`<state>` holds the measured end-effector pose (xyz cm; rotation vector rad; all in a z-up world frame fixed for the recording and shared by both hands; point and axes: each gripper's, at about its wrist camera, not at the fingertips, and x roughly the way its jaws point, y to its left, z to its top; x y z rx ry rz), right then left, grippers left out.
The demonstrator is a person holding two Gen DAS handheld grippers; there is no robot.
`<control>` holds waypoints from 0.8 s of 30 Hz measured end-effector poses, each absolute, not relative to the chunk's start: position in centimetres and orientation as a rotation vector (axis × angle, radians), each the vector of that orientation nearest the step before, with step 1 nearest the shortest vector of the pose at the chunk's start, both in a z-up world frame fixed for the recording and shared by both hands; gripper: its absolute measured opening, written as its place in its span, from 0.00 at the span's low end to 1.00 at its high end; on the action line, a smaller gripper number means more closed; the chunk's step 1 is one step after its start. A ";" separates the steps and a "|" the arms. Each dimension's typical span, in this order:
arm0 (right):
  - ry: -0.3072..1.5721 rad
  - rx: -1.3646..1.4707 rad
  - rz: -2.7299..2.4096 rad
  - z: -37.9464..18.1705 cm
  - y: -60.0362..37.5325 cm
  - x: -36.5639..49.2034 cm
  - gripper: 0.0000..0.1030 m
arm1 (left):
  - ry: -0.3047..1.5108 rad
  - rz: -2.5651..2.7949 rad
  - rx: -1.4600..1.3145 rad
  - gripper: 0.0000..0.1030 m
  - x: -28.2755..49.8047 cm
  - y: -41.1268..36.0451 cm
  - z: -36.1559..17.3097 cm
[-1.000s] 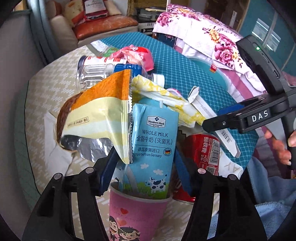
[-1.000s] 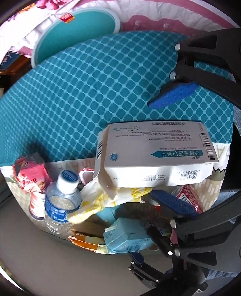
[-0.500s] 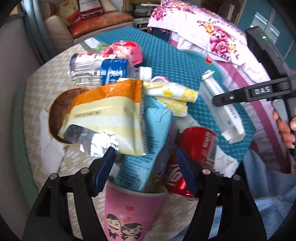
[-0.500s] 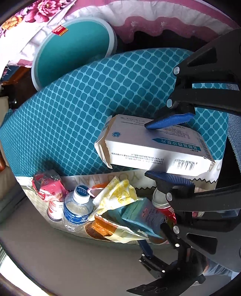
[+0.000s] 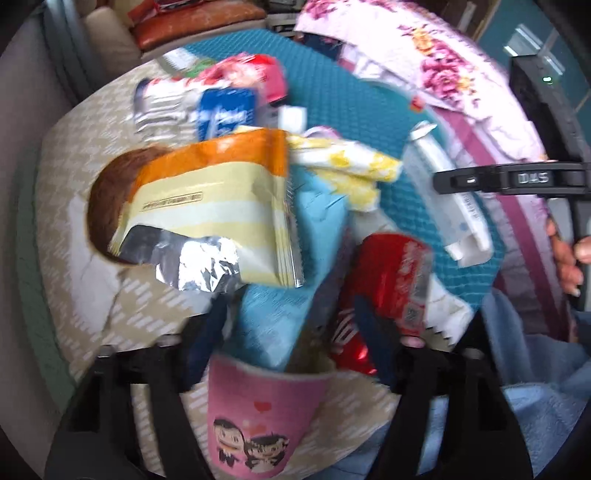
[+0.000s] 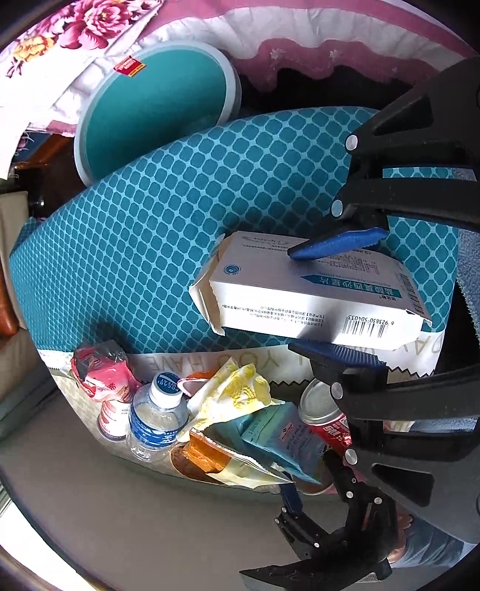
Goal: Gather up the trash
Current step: 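Lift the milk carton with left tool while right tool lifts the medicine box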
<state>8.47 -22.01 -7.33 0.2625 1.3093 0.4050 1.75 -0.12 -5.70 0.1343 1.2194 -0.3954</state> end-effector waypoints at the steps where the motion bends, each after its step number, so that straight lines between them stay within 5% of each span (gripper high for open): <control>1: 1.312 0.274 0.404 -7.3 -22.2 8.6 0.41 | 1.218 -0.414 0.142 0.43 1.7 -0.6 -5.6; 13: 1.325 0.319 0.415 -7.6 -22.7 8.8 0.45 | 1.309 -0.409 0.153 0.50 3.6 -2.7 -8.3; 19: 1.256 0.298 0.431 -6.2 -23.0 8.6 0.29 | 1.253 -0.420 0.149 0.39 2.9 -4.6 -6.0; 24: 1.230 0.341 0.420 -5.6 -24.2 9.0 0.27 | 1.183 -0.430 0.091 0.39 2.2 -4.6 -2.5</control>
